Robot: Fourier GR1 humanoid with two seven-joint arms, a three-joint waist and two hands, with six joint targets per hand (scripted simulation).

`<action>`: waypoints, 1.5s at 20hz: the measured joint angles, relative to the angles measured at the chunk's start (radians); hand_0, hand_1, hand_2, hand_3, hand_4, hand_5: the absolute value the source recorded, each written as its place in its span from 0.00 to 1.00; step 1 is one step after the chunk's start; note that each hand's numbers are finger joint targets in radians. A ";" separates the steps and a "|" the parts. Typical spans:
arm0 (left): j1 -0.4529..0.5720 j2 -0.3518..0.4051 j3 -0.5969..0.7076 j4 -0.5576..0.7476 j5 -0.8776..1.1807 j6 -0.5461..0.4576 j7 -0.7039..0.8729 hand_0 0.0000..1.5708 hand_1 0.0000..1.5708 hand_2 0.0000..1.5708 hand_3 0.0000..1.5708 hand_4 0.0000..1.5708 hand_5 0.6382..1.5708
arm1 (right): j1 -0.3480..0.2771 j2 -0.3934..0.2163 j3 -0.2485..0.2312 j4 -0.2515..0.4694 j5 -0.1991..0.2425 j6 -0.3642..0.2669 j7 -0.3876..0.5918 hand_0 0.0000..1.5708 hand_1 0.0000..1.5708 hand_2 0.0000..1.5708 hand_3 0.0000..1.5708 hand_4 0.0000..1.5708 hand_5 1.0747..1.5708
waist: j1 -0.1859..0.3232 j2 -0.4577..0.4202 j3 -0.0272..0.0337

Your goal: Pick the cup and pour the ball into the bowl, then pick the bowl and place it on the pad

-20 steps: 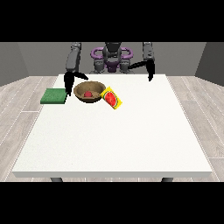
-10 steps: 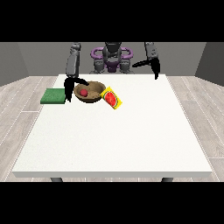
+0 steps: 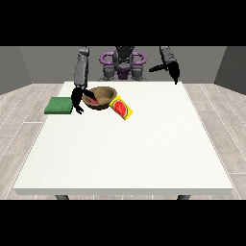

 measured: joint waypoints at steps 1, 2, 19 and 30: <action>-0.008 0.001 -0.001 -0.004 0.003 -0.005 0.005 0.00 0.00 0.00 0.00 0.36 0.98 | 0.010 -0.004 0.013 -0.006 0.022 -0.035 -0.007 1.00 1.00 1.00 1.00 0.59 0.93 | 0.010 0.001 -0.0028; -0.014 -0.004 -0.008 -0.005 0.002 -0.008 0.006 0.00 0.00 0.00 0.00 0.38 0.97 | 0.018 -0.011 0.030 -0.012 0.050 -0.075 -0.005 1.00 1.00 1.00 0.96 0.60 0.96 | 0.019 0.001 -0.0063; 0.109 0.044 0.108 0.219 0.062 -0.040 -0.028 0.00 0.00 0.00 0.00 0.64 0.82 | -0.097 -0.084 0.268 -0.074 0.316 -0.275 0.693 1.00 1.00 1.00 0.47 0.51 0.99 | -0.127 -0.284 0.0264; 0.124 0.068 0.141 0.186 0.086 -0.068 -0.069 0.00 0.00 0.00 0.00 0.77 0.90 | -0.072 -0.231 0.163 -0.148 0.240 -0.141 0.712 1.00 1.00 1.00 0.30 0.53 1.00 | -0.139 -0.203 0.0304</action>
